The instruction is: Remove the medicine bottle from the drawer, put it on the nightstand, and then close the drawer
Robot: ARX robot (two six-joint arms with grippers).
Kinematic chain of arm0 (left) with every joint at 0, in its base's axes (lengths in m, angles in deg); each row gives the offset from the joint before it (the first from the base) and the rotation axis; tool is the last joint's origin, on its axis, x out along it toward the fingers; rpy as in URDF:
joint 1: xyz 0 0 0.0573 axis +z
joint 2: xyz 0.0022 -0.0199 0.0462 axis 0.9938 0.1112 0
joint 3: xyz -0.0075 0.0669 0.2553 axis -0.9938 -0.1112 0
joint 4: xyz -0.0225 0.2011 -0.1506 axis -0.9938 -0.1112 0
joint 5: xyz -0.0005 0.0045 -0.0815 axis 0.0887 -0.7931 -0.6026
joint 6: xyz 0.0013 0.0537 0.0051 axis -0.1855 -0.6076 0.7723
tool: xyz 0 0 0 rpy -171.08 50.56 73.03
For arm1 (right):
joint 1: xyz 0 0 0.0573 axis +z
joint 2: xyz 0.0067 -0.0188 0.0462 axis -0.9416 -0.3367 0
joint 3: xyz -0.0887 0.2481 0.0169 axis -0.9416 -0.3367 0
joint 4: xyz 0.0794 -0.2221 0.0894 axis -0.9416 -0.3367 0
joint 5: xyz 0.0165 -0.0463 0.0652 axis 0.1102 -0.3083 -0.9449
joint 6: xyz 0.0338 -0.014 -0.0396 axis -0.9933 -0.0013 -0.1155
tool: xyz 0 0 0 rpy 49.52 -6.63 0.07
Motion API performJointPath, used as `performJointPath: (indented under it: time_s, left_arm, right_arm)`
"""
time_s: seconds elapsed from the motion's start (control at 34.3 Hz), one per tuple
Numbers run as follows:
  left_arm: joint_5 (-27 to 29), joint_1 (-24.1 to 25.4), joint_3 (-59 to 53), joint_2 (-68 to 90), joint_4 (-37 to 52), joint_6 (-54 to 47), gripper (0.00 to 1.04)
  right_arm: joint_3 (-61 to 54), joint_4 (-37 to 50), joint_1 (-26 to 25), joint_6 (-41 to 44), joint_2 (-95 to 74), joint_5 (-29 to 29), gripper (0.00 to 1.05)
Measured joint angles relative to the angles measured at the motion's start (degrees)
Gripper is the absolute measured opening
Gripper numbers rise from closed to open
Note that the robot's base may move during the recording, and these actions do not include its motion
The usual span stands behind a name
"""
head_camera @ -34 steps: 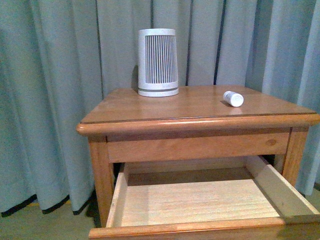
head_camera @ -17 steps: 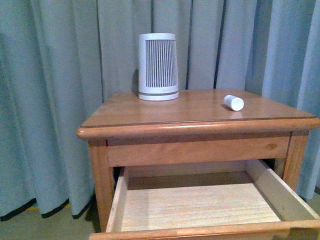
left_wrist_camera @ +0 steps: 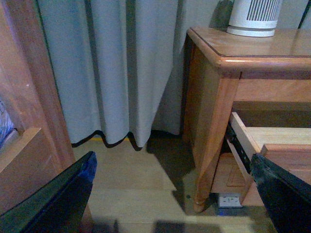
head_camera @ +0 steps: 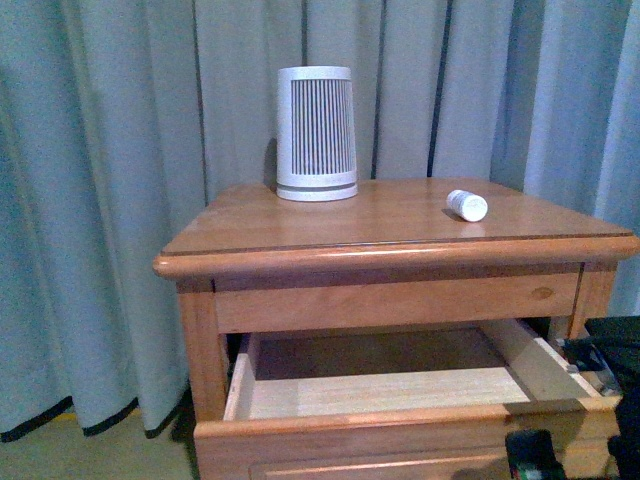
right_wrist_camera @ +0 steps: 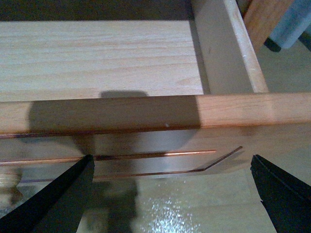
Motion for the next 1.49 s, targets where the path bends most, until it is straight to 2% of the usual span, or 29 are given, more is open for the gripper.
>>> performJointPath:
  time_s: [0.2,0.5,0.88,0.96,1.08,1.2,1.34,1.49]
  left_arm:
    - [0.0,0.0,0.0,0.0,0.0,0.0,0.98]
    - [0.0,0.0,0.0,0.0,0.0,0.0,0.98]
    - [0.0,0.0,0.0,0.0,0.0,0.0,0.98]
    - [0.0,0.0,0.0,0.0,0.0,0.0,0.98]
    - [0.0,0.0,0.0,0.0,0.0,0.0,0.98]
    - [0.0,0.0,0.0,0.0,0.0,0.0,0.98]
    - [0.0,0.0,0.0,0.0,0.0,0.0,0.98]
    - [0.0,0.0,0.0,0.0,0.0,0.0,0.98]
  right_arm:
    - [11.1,2.8,-2.2,3.5,-9.2,0.3,0.98]
    - [26.7,0.1,-3.3,6.7,-19.3,-0.4,0.98]
    - [27.5,-0.8,-3.7,7.4,-19.6,-1.2,0.98]
    - [24.9,-1.7,-3.9,6.6,-16.7,-0.8,0.98]
    - [15.2,-2.7,-4.6,4.5,-5.7,2.7,0.98]
    - [3.5,-3.3,-8.0,1.4,9.1,6.2,0.98]
    - [-10.3,-8.4,-15.2,0.0,32.0,6.8,0.98]
    - [-18.9,-15.7,-15.6,0.7,54.8,5.0,0.98]
